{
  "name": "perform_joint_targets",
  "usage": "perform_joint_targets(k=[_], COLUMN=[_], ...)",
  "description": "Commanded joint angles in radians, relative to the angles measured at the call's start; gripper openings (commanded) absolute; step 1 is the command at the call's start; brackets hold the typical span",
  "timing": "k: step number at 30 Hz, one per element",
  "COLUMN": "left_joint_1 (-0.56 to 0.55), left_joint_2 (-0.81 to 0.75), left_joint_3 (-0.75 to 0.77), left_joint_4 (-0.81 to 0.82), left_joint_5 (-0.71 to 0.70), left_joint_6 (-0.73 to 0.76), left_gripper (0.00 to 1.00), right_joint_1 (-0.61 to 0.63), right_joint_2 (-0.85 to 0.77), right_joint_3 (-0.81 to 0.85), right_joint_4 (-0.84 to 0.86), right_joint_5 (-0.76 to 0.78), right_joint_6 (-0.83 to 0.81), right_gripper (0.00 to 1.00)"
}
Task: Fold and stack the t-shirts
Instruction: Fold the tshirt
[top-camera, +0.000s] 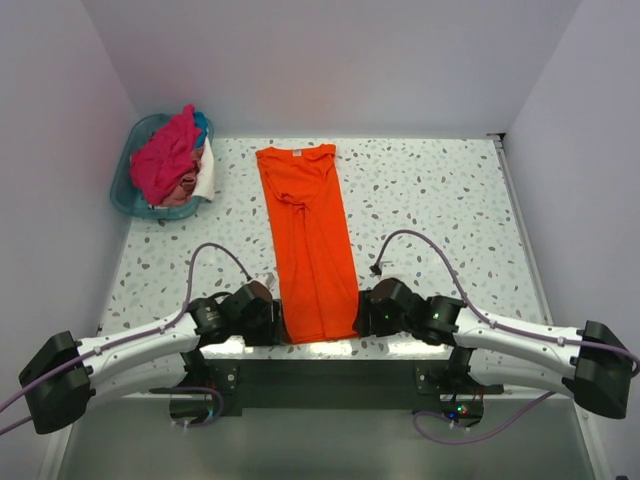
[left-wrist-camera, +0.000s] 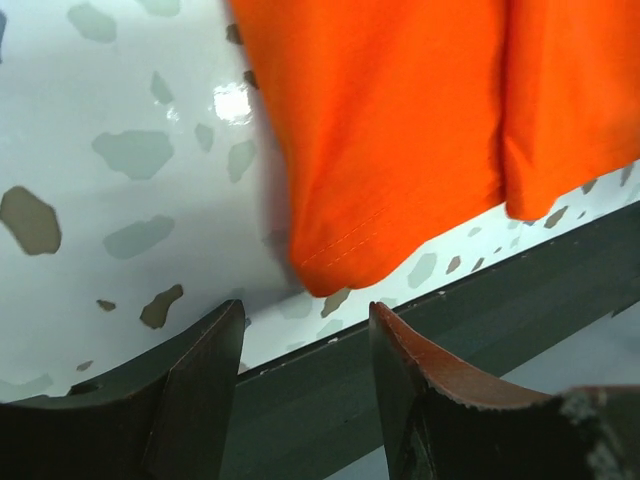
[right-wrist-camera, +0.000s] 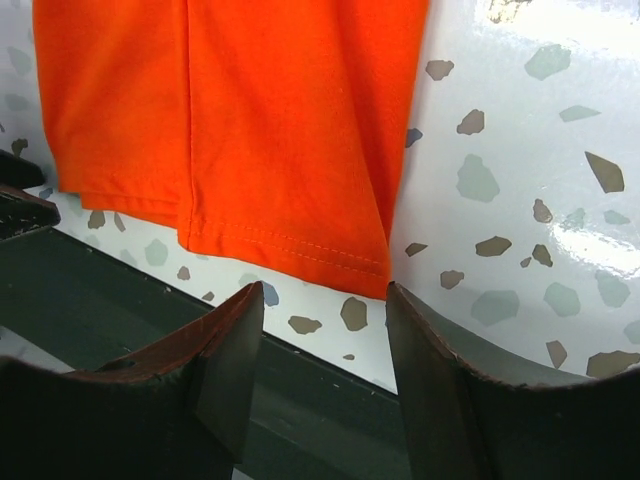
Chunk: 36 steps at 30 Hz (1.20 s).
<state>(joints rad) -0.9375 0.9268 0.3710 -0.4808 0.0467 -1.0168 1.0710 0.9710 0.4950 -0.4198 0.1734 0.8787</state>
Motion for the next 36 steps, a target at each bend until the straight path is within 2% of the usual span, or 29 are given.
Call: perform_joint_targets(k=[1, 6, 14, 15, 18, 19, 21, 22, 24, 29, 33, 35, 36], left_joint_1=[-0.003, -0.003, -0.004, -0.004, -0.004, -0.004, -0.004, -0.004, -0.007, -0.032, -0.075, -0.075, -0.075], left_joint_2=[-0.011, 0.024, 0.059, 0.063, 0.069, 0.07, 0.072, 0.069, 0.047, -0.038, -0.094, -0.1, -0.094], left_joint_3=[-0.032, -0.078, -0.106, -0.104, -0.087, -0.072, -0.054, -0.034, -0.015, 0.031, 0.06, 0.112, 0.149], left_joint_4=[0.091, 0.169, 0.203, 0.202, 0.191, 0.179, 0.153, 0.118, 0.079, -0.071, -0.153, -0.189, -0.194], left_joint_5=[0.022, 0.016, 0.022, 0.022, 0.019, 0.019, 0.018, 0.018, 0.019, 0.016, -0.004, -0.043, -0.074], left_joint_6=[-0.058, -0.089, -0.097, -0.094, -0.08, -0.074, -0.057, -0.051, -0.037, -0.037, -0.052, -0.031, -0.022], left_gripper=[0.58, 0.57, 0.47, 0.45, 0.32, 0.23, 0.13, 0.04, 0.0, 0.0, 0.0, 0.0, 0.0], right_joint_1=[-0.003, -0.003, -0.005, -0.005, -0.005, -0.005, -0.003, -0.003, -0.003, 0.049, 0.145, 0.145, 0.144], right_joint_2=[0.026, 0.097, 0.14, 0.15, 0.17, 0.173, 0.172, 0.167, 0.149, 0.059, 0.034, 0.047, 0.054], right_joint_3=[-0.009, -0.035, -0.047, -0.041, -0.026, -0.023, -0.01, -0.012, -0.019, -0.05, -0.043, -0.01, 0.041], right_joint_4=[0.048, 0.116, 0.176, 0.179, 0.19, 0.184, 0.168, 0.153, 0.141, 0.104, 0.066, -0.002, -0.029], right_joint_5=[0.035, -0.002, -0.017, -0.021, -0.031, -0.043, -0.048, -0.057, -0.067, -0.078, -0.034, -0.008, 0.058], right_joint_6=[0.032, 0.037, 0.039, 0.033, 0.013, 0.006, -0.01, -0.015, -0.021, 0.005, 0.04, 0.01, -0.033], right_gripper=[0.56, 0.57, 0.54, 0.45, 0.29, 0.2, 0.1, 0.01, 0.0, 0.0, 0.0, 0.0, 0.0])
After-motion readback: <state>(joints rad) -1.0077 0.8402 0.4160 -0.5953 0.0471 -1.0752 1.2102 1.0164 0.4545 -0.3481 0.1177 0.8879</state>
